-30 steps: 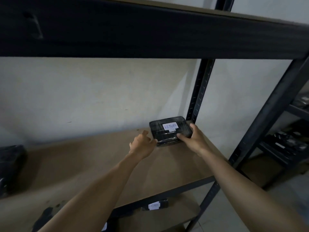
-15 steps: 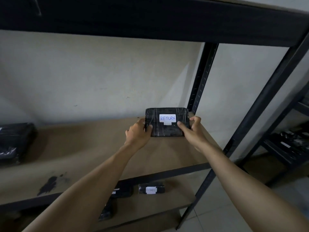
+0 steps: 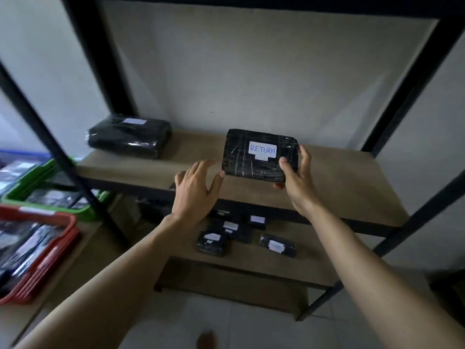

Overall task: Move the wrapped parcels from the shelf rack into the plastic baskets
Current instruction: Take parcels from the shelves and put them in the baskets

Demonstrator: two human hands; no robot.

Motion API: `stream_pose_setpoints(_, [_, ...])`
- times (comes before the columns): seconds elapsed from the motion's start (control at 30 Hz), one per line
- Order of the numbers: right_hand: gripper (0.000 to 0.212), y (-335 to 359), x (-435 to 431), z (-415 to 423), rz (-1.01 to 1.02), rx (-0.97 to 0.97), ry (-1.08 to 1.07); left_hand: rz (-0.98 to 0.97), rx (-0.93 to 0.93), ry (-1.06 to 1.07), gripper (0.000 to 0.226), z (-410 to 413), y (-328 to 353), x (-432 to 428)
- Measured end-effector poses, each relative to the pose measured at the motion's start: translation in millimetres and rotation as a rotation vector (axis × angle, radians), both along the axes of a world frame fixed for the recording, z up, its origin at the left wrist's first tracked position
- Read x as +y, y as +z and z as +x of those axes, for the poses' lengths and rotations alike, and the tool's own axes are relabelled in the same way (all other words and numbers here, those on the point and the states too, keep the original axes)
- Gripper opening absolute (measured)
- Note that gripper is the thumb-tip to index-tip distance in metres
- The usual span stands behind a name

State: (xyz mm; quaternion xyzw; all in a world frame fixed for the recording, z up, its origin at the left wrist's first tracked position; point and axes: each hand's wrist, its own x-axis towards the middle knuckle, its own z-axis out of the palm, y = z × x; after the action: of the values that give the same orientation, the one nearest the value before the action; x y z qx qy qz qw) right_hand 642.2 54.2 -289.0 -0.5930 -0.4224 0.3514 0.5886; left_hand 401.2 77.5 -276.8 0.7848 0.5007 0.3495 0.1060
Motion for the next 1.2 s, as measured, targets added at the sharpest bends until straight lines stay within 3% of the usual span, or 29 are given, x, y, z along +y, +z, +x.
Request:
stream_pose_setpoints(0.3, [0.062, 6.1, -8.6, -135.3, 0.027, 0.02, 0.16, 0.037, 0.028, 0.246, 0.037, -140.7, 3.7, -42.6])
stream_pose_setpoints(0.5, [0.059, -2.2, -34.5, -238.5, -0.022, 0.061, 0.269, -0.005, 0.043, 0.294, 0.036, -249.7, -9.8, -69.5])
stream_pose_setpoints(0.8, [0.058, -36.3, -57.8, -415.4, -0.048, 0.045, 0.26, -0.037, 0.032, 0.342, 0.035, -426.2, -30.2, -106.3])
stream_pose_setpoints(1.03, [0.068, -47.5, -37.1, -523.8, -0.114, 0.023, 0.288, -0.035, -0.02, 0.382, 0.028, -521.0, -36.1, -102.5])
stream_pose_setpoints(1.2, [0.089, -57.3, 6.3, -580.5, -0.167, -0.005, 0.312, -0.058, -0.053, 0.408, 0.031, -570.2, -45.2, -74.2])
